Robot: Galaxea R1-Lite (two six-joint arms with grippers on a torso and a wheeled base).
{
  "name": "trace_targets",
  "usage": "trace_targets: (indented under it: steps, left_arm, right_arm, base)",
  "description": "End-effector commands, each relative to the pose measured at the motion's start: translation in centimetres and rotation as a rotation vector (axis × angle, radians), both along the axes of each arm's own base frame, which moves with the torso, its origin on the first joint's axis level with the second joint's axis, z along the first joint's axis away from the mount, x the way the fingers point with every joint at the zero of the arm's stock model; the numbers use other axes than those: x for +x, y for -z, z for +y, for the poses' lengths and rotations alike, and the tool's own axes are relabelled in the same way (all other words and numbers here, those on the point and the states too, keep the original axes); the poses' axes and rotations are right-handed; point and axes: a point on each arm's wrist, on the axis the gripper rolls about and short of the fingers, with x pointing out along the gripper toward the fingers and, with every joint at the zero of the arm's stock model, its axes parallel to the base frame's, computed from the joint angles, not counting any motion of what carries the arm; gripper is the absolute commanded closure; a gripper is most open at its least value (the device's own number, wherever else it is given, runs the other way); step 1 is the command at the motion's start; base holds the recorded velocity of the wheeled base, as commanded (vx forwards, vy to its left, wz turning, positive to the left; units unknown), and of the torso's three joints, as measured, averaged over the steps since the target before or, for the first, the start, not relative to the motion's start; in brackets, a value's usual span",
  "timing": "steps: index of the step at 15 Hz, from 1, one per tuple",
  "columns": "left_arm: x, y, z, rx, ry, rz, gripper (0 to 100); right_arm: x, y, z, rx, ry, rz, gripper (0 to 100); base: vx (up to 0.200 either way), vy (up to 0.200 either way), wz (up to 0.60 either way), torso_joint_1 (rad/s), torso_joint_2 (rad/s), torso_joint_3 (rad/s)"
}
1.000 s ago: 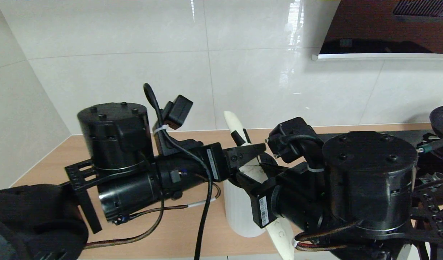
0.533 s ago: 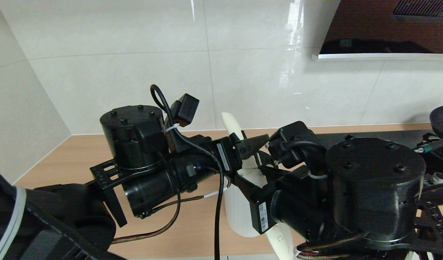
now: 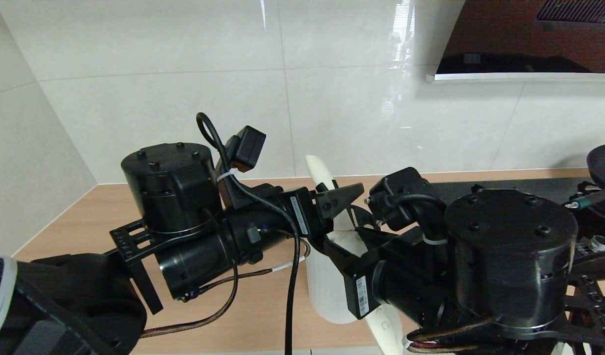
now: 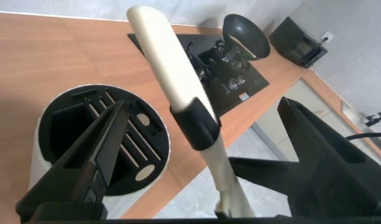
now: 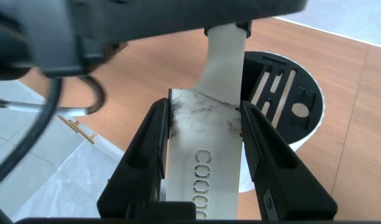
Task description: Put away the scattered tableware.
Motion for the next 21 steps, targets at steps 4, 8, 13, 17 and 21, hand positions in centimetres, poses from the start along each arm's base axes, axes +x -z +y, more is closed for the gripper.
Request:
trace_targets:
  steps: [4, 8, 13, 17, 21]
  left_arm:
    - [-0.08, -0.03, -0.04, -0.002, 0.006, 0.0, 0]
    - [-0.17, 0.07, -0.16, 0.0, 0.01, 0.005, 0]
    - [-0.12, 0.38, -0.21, 0.008, 0.013, 0.012, 100]
    - [-0.07, 0.5, -0.25, 0.012, 0.012, 0.015, 100]
    - [-0.2, 0.18, -0.13, 0.004, 0.01, 0.006, 100]
  right_arm:
    - [-0.06, 0.12, -0.07, -0.004, 0.0, 0.002, 100]
    - [-0.06, 0.25, -0.07, -0.008, 0.0, 0.004, 100]
    - [-0.04, 0.29, -0.05, -0.009, 0.001, 0.004, 100]
    - [-0.1, 0.11, -0.16, -0.003, 0.001, 0.002, 100]
    - [-0.1, 0.02, -0.18, 0.0, 0.006, 0.0, 100]
  base:
    - [0.0, 0.0, 0.0, 0.0, 0.0, 0.0]
    - [0.0, 0.0, 0.0, 0.0, 0.0, 0.0]
    - [0.0, 0.0, 0.0, 0.0, 0.0, 0.0]
    - [0.0, 0.0, 0.0, 0.0, 0.0, 0.0]
    - [0.0, 0.0, 0.0, 0.0, 0.0, 0.0]
